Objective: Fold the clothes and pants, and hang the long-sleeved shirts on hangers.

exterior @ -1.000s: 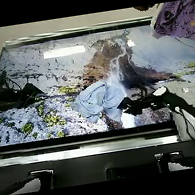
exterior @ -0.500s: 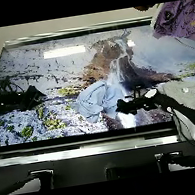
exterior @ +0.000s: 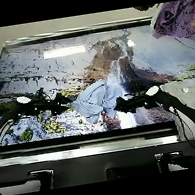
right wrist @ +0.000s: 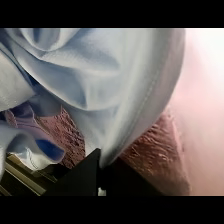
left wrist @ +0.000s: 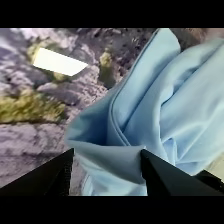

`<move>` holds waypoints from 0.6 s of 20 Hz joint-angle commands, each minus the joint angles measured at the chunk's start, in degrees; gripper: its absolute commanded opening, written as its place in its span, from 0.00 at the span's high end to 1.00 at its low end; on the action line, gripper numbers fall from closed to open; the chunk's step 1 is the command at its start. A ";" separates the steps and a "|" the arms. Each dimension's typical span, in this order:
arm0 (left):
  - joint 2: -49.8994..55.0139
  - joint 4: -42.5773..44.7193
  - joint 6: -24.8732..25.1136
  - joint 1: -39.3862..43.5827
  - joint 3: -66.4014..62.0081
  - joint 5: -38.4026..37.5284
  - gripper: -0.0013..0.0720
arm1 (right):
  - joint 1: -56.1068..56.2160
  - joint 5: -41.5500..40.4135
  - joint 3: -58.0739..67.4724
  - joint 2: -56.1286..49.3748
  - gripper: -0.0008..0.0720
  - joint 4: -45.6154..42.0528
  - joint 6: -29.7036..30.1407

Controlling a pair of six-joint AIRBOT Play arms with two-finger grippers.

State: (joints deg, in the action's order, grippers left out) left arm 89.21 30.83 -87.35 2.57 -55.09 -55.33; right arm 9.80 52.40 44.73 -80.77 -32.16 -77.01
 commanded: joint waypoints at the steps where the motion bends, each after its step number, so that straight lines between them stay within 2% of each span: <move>1: 4.20 -5.84 1.51 4.26 0.52 4.22 0.36 | 0.04 1.88 0.07 0.20 0.94 -0.02 -0.46; 4: 6.36 -6.54 1.49 6.64 0.44 3.82 0.38 | 0.04 2.62 0.07 0.20 0.94 -0.04 -0.81; 6: 6.40 -6.56 1.84 6.97 0.31 3.37 0.95 | 0.04 3.04 0.09 0.33 0.94 -0.17 -0.83; 8: 5.64 -6.67 2.19 5.75 -0.57 2.51 0.96 | -0.02 2.71 0.70 1.70 0.94 -3.52 -2.71; 12: 0.20 -6.14 3.41 -0.87 -5.99 1.70 0.96 | -0.02 3.72 11.87 6.23 0.94 -28.65 -14.43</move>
State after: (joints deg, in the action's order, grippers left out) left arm 92.47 24.58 -84.75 5.30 -57.82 -53.10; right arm 9.82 55.57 50.06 -77.17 -44.45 -83.90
